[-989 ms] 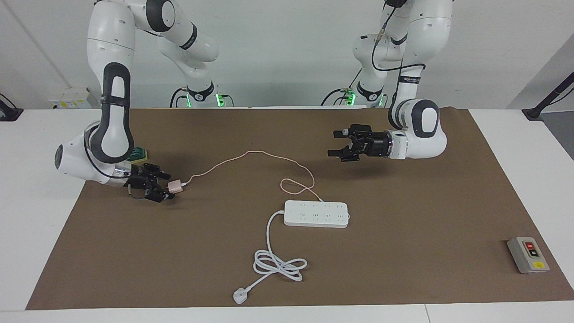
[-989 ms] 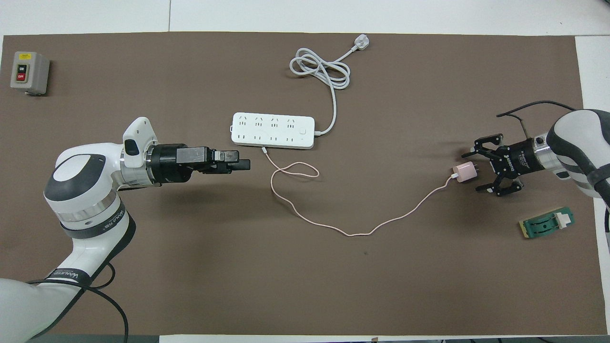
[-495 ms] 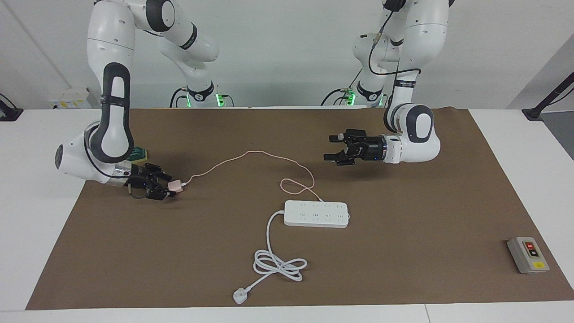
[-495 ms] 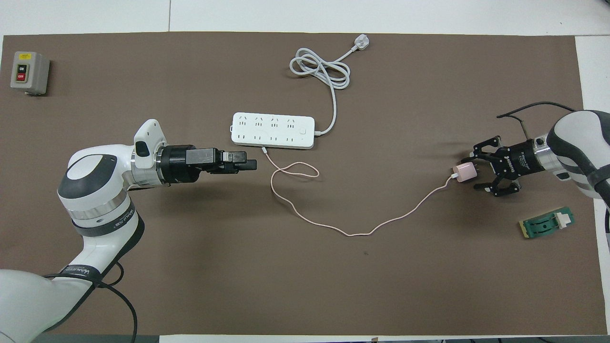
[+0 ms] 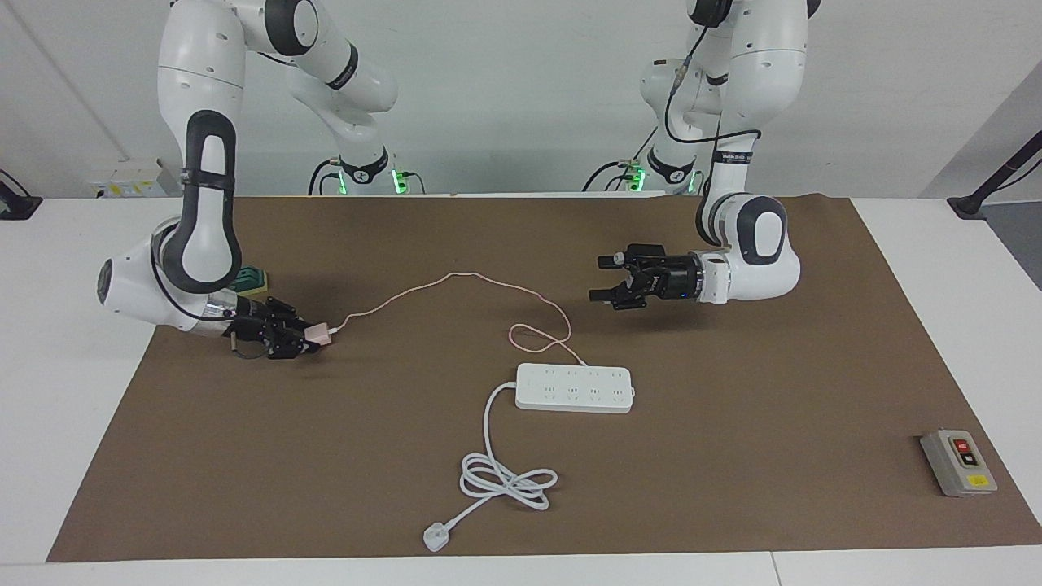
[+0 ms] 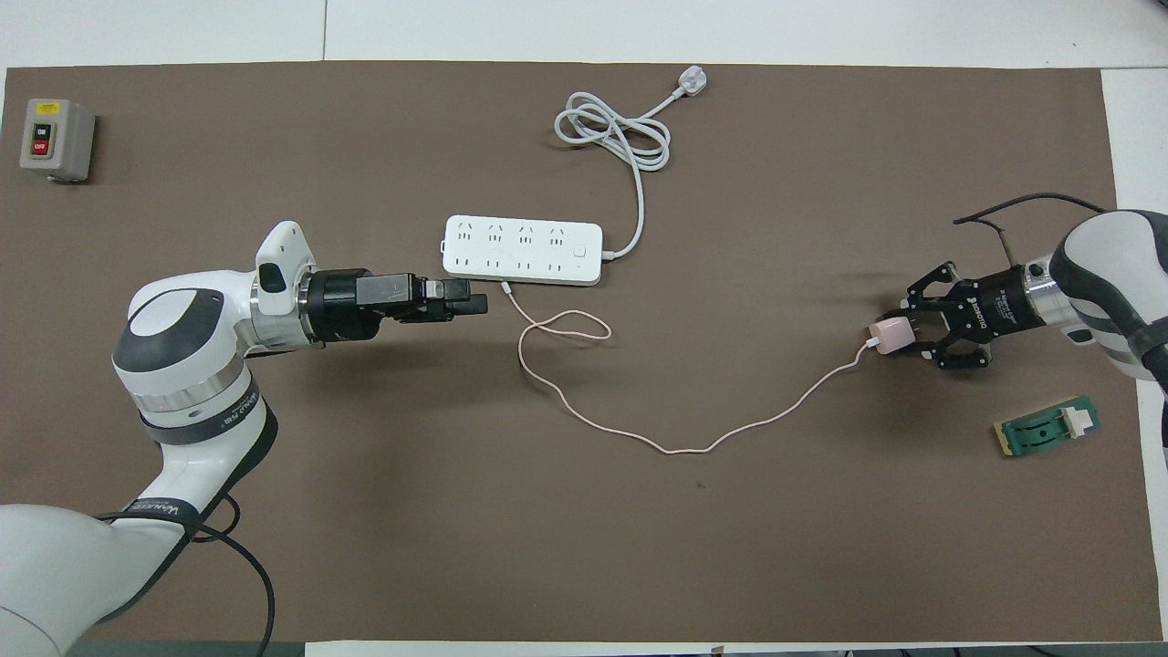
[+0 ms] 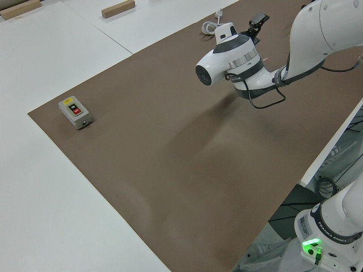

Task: Plug charger into power strip
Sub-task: 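Close the right gripper on the pink charger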

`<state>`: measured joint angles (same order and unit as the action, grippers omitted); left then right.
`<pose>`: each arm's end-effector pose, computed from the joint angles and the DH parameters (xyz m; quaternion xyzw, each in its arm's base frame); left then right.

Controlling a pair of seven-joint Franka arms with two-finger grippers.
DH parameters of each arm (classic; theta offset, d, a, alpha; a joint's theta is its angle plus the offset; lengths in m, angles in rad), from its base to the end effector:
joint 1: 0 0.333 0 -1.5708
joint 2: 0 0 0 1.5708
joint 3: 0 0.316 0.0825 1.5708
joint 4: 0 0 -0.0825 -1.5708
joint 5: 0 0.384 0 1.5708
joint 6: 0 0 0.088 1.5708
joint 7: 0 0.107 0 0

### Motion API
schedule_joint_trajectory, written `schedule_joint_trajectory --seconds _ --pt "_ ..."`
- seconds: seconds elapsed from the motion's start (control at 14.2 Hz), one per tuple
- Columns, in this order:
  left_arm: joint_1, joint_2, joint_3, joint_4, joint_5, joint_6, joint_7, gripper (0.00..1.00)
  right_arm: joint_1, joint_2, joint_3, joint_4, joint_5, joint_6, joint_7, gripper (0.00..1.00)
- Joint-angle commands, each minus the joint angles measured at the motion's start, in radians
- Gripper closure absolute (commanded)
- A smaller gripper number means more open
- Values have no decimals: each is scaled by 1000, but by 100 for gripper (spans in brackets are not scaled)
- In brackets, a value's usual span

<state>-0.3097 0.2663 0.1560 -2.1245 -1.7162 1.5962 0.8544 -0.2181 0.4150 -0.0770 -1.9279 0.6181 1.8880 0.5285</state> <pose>0.5345 -0.1908 0.3332 0.6923 -0.0247 0.0000 0.7211 0.5650 -0.1254 0.2545 -0.7916 0.5178 0.2397 0.2187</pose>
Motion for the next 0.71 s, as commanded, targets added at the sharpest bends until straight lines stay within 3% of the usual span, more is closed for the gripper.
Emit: schedule_joint_trajectory --seconds 0.0,0.64 --pt "-20 16 25 12 -22 -28 28 0 0 4 8 -16 22 13 -30 98" --pt "-20 22 27 5 -20 -28 66 0 2 -2 8 81 25 -130 123 100"
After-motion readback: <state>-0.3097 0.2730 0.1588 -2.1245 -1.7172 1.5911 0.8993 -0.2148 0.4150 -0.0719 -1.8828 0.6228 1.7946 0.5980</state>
